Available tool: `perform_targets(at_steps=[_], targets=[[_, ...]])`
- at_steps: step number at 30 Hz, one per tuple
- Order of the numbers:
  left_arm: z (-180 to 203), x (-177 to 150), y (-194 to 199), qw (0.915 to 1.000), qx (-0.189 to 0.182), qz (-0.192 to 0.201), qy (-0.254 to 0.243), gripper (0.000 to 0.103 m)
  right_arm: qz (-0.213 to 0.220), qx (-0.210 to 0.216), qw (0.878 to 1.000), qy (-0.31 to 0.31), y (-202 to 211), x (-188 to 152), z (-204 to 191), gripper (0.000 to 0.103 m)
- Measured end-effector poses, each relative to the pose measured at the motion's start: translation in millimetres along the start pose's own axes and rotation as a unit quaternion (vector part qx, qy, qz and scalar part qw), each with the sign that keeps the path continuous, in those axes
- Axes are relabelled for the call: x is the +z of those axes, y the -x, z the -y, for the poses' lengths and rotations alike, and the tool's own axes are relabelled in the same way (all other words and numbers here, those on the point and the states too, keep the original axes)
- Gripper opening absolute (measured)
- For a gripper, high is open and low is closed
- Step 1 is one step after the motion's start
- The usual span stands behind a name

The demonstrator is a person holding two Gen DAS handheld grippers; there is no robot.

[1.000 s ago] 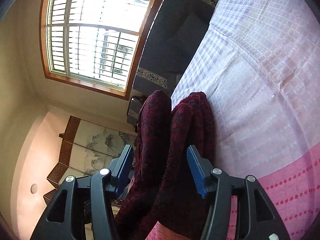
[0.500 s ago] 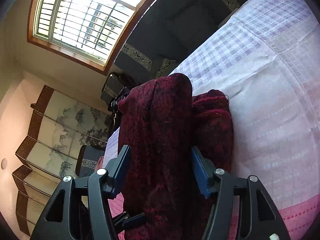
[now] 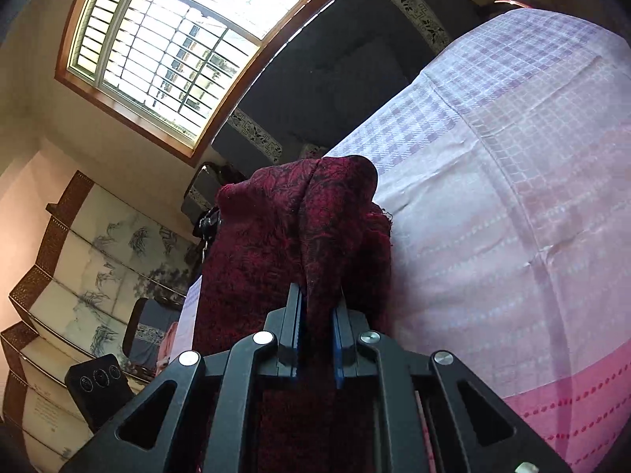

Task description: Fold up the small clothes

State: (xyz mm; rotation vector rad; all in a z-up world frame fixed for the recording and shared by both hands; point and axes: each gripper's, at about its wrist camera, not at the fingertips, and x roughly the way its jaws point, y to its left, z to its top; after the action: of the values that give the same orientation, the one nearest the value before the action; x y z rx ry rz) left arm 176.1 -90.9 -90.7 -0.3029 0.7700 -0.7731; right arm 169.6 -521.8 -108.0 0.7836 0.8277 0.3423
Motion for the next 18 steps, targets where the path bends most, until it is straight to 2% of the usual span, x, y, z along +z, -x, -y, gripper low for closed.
perform_targets(at_steps=[2,4,6,9,10,11,13,18], targets=[[-4,-9,-7,0.9999,0.01,-0.009,-0.003,0.071,-0.011,0.001,1.0,-0.002,-8,-6,8,0.013],[-4,-14,-11,0.9999,0.01,-0.008,0.0,0.071,-0.004,0.004,1.0,-0.006,-9,-9,9,0.014],[-1,-17,-13,0.9998,0.019,-0.005,-0.01,0.071,0.006,0.01,1.0,-0.015,-5,-8,9,0.023],[1,-15,-16,0.9996,0.025,-0.007,-0.012,0.072,0.021,-0.004,1.0,-0.016,3,-5,3,0.049],[1,-15,-17,0.9996,0.026,-0.008,-0.011,0.073,0.021,-0.009,1.0,-0.013,4,-4,2,0.066],[0,-14,-18,0.9996,0.026,-0.008,-0.01,0.073,0.02,-0.017,1.0,-0.012,3,-3,1,0.075],[-1,-15,-18,0.9997,0.024,-0.006,-0.006,0.075,0.011,-0.026,1.0,-0.012,-1,-1,4,0.075],[0,-23,-16,0.9995,0.031,0.005,-0.011,0.075,-0.02,-0.019,1.0,-0.005,-18,-2,-2,0.073]])
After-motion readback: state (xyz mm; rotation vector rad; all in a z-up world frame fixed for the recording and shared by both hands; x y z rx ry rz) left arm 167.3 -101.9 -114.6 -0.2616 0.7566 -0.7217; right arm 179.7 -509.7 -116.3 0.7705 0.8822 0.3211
